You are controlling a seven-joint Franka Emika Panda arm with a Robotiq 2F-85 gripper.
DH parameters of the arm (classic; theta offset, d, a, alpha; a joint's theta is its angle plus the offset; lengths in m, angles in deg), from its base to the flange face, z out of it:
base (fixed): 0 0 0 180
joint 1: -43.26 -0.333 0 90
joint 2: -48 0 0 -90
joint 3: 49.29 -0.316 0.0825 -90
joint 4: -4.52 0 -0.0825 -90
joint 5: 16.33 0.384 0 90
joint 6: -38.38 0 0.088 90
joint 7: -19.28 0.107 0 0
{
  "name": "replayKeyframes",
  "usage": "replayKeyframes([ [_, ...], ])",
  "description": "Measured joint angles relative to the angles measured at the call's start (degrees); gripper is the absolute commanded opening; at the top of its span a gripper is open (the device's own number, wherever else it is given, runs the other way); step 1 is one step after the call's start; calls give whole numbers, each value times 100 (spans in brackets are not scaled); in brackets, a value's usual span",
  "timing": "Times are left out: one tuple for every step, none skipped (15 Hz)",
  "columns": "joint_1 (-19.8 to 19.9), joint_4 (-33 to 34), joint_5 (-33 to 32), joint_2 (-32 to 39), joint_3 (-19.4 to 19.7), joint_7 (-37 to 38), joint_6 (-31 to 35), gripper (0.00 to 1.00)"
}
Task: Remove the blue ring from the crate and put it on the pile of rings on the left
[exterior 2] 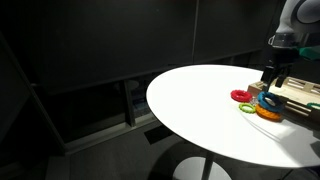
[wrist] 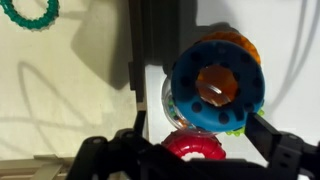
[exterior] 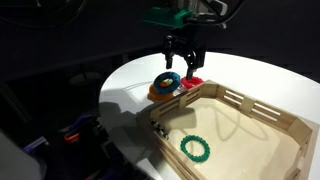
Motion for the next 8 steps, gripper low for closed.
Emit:
replayKeyframes([
  [11, 42, 0, 0, 12, 7, 0, 100],
  [21, 85, 0, 0, 29, 17, 0, 100],
  [30, 130, 0, 0, 48, 27, 3, 100],
  [43, 177, 0, 1, 62, 36, 7, 100],
  [54, 213, 0, 2, 75, 46, 12, 100],
  [65, 242, 0, 3, 84, 55, 33, 100],
  [71, 262, 0, 10, 96, 68, 79, 100],
  [80, 277, 0, 27, 106, 83, 152, 100],
])
